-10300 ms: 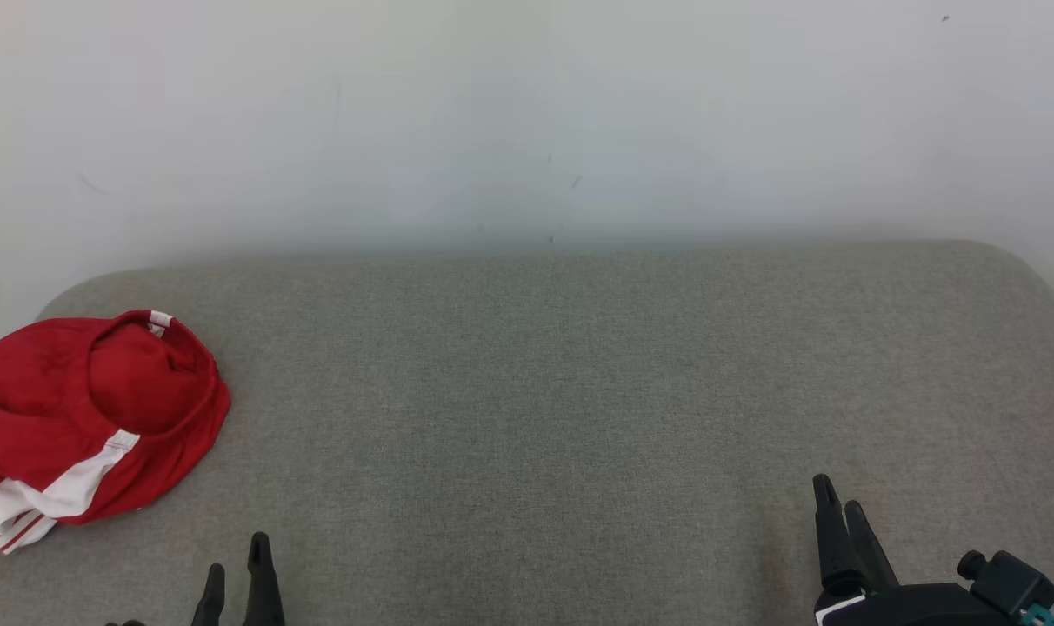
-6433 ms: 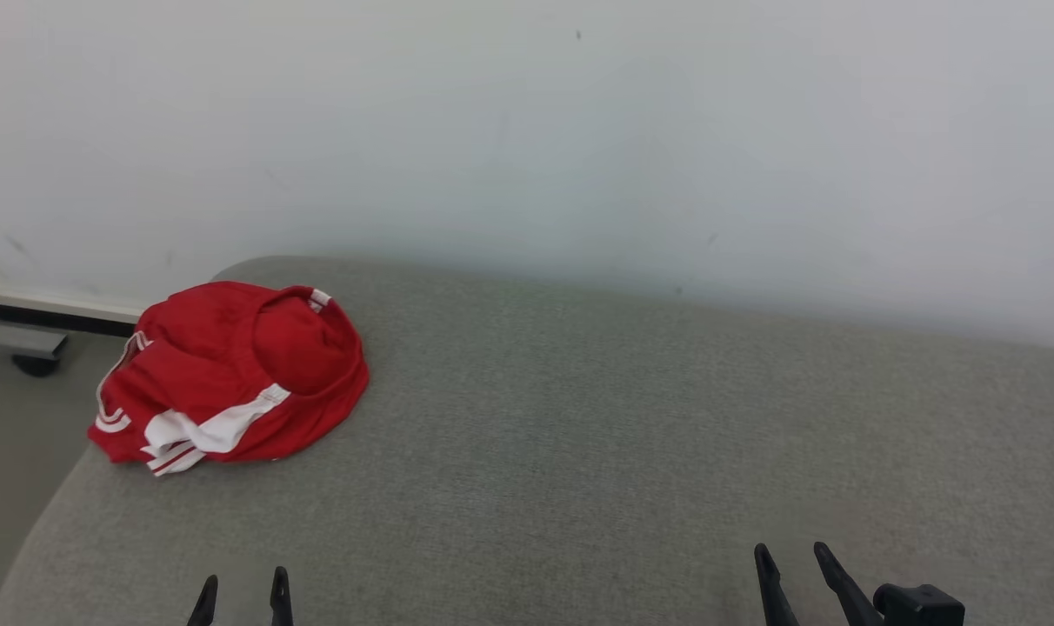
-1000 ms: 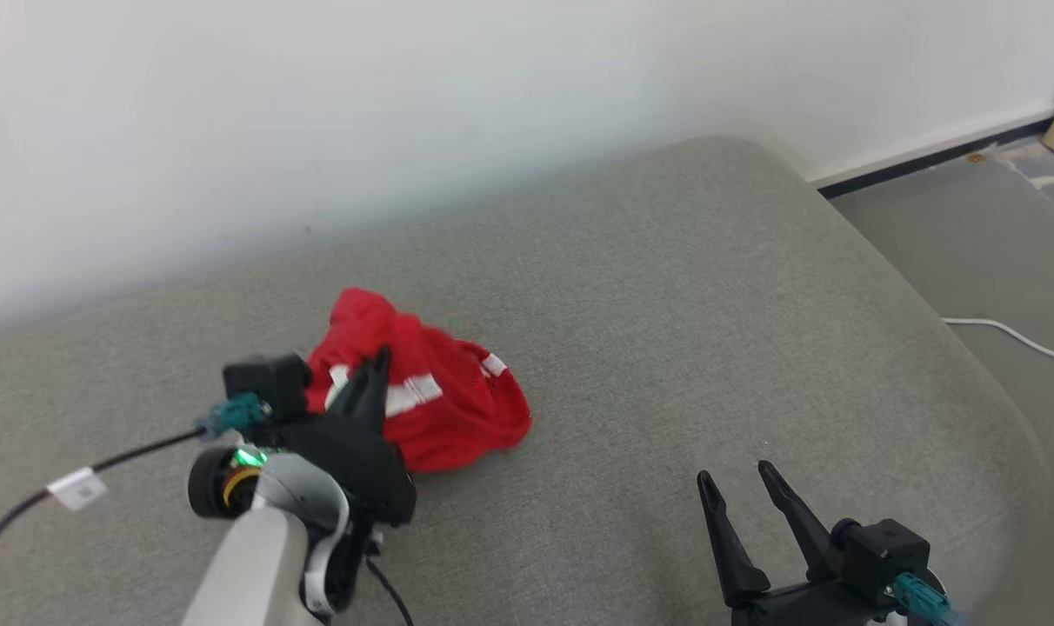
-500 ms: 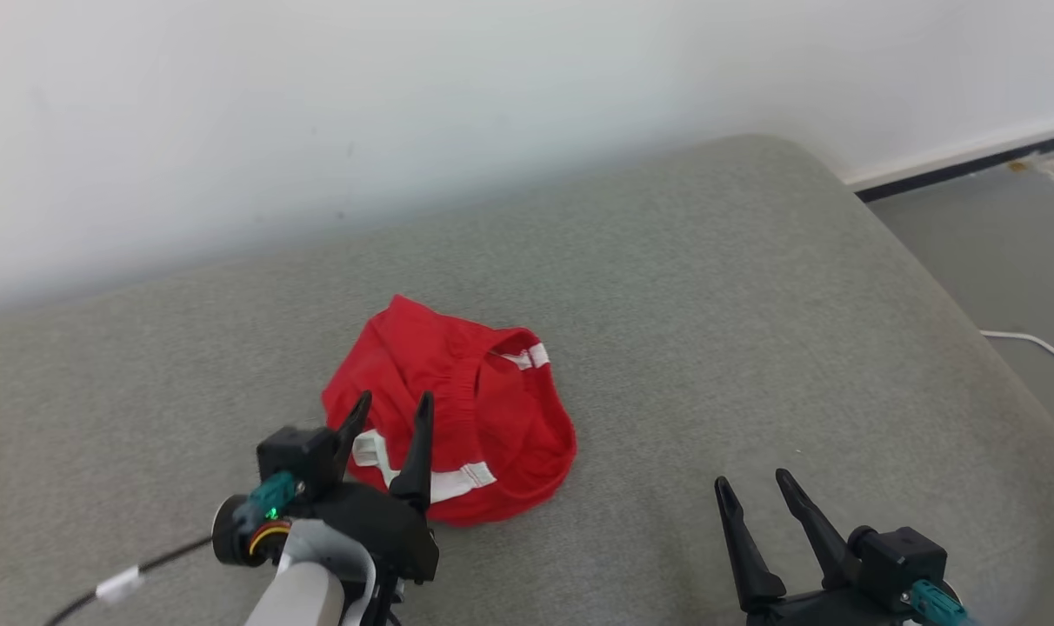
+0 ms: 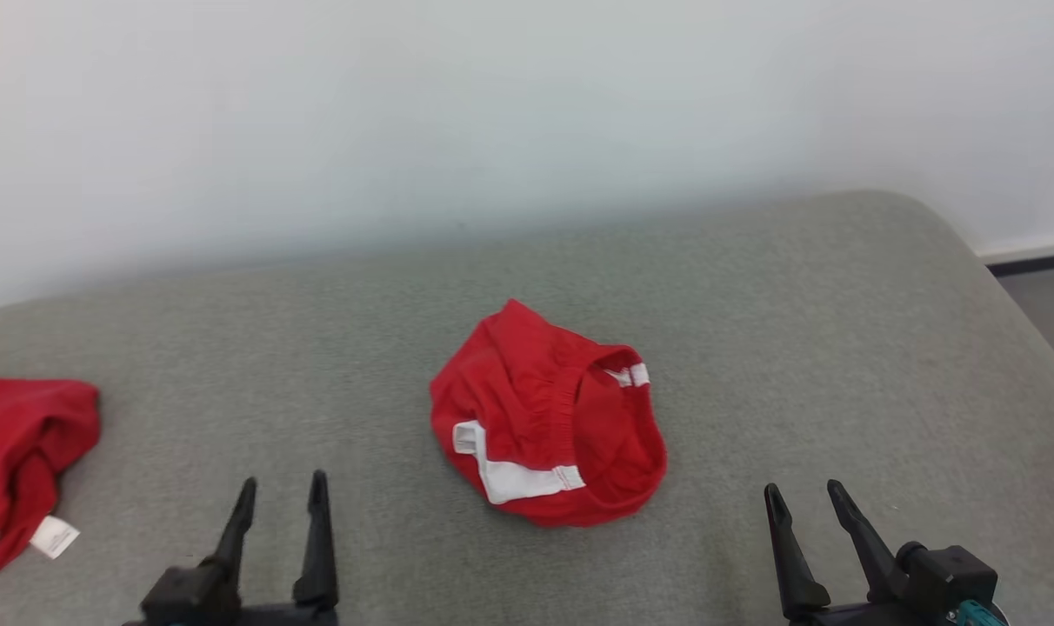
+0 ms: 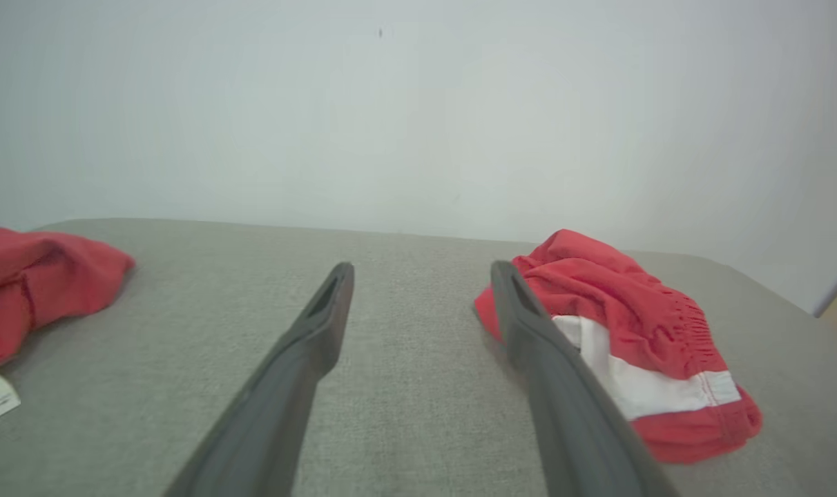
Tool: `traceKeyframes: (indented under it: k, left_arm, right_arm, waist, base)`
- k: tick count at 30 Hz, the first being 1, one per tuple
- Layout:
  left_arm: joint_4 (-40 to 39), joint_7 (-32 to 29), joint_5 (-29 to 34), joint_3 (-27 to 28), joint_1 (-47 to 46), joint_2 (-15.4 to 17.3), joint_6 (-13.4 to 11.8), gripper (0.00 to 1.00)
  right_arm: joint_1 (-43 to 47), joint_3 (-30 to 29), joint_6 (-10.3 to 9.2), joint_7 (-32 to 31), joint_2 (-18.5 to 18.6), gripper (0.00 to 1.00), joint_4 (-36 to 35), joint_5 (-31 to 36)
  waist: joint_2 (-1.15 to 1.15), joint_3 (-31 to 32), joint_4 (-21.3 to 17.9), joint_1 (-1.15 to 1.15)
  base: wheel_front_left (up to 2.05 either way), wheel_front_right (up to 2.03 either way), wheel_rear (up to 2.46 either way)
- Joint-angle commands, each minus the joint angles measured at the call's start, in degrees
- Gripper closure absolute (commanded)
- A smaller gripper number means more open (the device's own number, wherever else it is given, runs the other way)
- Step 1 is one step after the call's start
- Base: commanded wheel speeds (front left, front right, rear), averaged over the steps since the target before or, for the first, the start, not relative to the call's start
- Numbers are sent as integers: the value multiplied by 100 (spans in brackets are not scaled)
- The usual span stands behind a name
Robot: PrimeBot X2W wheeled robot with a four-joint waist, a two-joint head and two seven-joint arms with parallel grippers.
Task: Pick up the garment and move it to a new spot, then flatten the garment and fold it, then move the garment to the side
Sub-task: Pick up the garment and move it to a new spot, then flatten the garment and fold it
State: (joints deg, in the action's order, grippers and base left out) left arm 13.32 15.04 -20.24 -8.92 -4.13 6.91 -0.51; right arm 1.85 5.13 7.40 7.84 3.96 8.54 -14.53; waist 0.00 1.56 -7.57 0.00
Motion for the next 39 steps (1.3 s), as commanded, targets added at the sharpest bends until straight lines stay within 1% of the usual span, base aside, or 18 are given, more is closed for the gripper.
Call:
traceKeyframes:
  k: [1, 4, 10, 11, 14, 19, 27, 39]
  left_arm:
    - [-114, 16, 100, 78, 209, -5, -7, 0]
    - [-299, 19, 228, 319, 524, -28, 66, 0]
    - [-359, 19, 387, 746, 942, -65, 351, 0]
    - [-359, 19, 387, 746, 942, -65, 351, 0]
    - [-311, 19, 461, 930, 1067, -83, 485, 0]
    - [-281, 20, 608, 1062, 1210, -103, 636, 0]
    - [-280, 20, 709, 1268, 1351, -166, 739, 0]
    - [-190, 20, 782, 1279, 1319, -284, 794, 0]
  right_arm:
    - [76, -14, 17, 52, 61, 0, 16, -3]
    - [83, 59, 17, 132, 135, 0, 68, -52]
    - [116, 145, 17, 298, 300, 0, 246, -138]
    - [116, 145, 17, 298, 300, 0, 246, -138]
    - [155, 134, 17, 360, 365, 0, 347, -171]
    - [186, 77, 17, 430, 428, 0, 470, -177]
    - [202, 40, 17, 477, 395, 0, 519, -189]
    - [234, 11, 17, 513, 329, 0, 532, -209]
  waist:
    - [0, 146, 238, 0]
    - [0, 181, 315, 0]
    - [0, 232, 386, 0]
    - [0, 232, 386, 0]
    - [0, 248, 409, 0]
    - [0, 259, 423, 0]
    - [0, 264, 421, 0]
    - [0, 257, 470, 0]
  base:
    - [0, 0, 0]
    - [0, 0, 0]
    - [0, 0, 0]
    - [0, 0, 0]
    - [0, 0, 0]
    - [0, 0, 0]
    - [0, 0, 0]
    - [0, 0, 0]
